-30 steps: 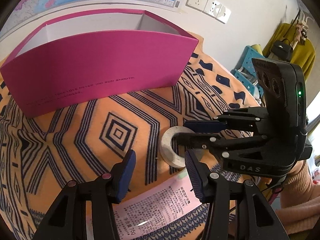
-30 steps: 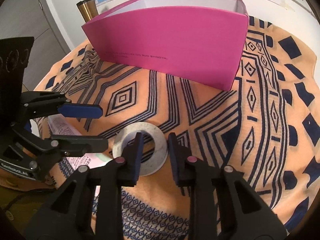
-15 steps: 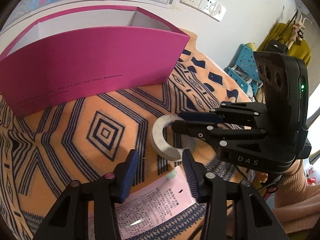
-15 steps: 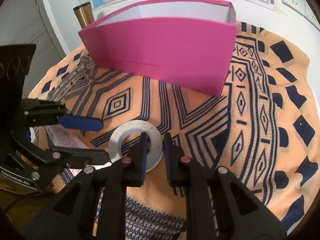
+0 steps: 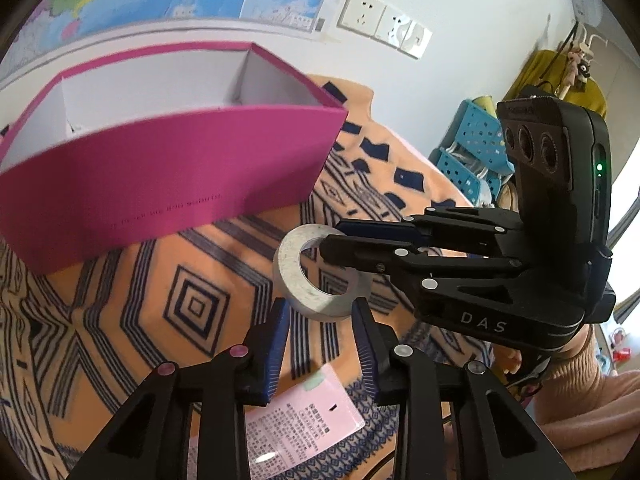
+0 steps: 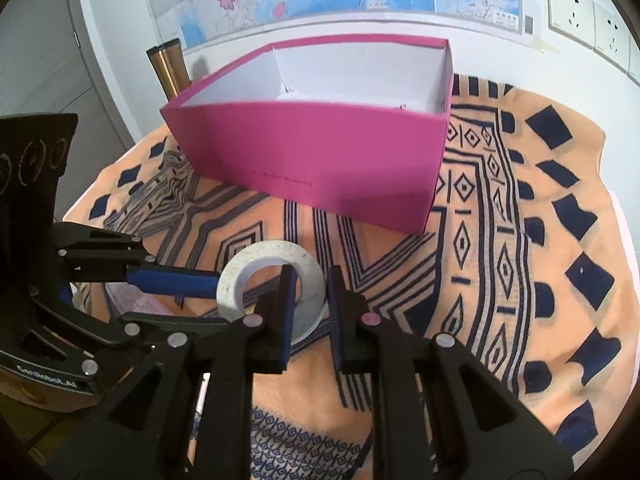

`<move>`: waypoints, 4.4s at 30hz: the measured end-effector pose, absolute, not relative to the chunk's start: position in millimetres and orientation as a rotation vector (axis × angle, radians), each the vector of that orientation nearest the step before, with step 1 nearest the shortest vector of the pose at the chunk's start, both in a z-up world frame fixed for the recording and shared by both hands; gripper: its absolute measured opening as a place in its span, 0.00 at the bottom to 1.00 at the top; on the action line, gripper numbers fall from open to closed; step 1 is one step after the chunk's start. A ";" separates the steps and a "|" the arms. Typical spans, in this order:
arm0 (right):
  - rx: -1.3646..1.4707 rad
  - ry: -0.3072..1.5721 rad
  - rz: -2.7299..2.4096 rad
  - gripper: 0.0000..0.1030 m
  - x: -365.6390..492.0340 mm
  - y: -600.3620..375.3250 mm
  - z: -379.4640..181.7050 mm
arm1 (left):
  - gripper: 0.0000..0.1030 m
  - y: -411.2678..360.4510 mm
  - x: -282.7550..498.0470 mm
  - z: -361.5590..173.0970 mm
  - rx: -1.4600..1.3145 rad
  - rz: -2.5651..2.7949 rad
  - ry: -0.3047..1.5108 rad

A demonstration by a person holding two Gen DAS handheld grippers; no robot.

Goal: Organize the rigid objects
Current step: 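Grasp the white tape roll by its rim with the right gripper and lift it, then carry the tape roll with the right gripper over the magenta box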

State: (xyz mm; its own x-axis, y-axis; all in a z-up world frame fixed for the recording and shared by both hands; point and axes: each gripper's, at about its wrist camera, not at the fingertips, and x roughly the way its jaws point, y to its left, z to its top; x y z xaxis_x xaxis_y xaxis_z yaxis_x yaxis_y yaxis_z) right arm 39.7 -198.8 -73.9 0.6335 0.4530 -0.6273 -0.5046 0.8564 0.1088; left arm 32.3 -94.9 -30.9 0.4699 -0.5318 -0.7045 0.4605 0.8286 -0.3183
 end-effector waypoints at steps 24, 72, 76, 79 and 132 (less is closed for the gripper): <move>-0.095 0.582 0.527 0.17 53.1 -200.9 -31.4 | 0.31 -94.5 45.1 2.9 -0.050 -0.582 0.791; -0.088 0.570 0.469 0.17 142.8 -203.1 2.3 | 0.31 -93.0 140.4 21.3 -0.090 -0.532 0.787; -0.085 0.579 0.466 0.17 146.2 -203.5 -0.5 | 0.31 -93.4 143.2 18.2 -0.092 -0.529 0.794; -0.083 0.581 0.466 0.17 147.0 -203.8 -1.0 | 0.31 -94.4 143.3 17.2 -0.088 -0.527 0.794; -0.085 0.599 0.439 0.17 167.5 -198.2 -3.1 | 0.29 -89.5 161.8 8.1 -0.108 -0.484 0.829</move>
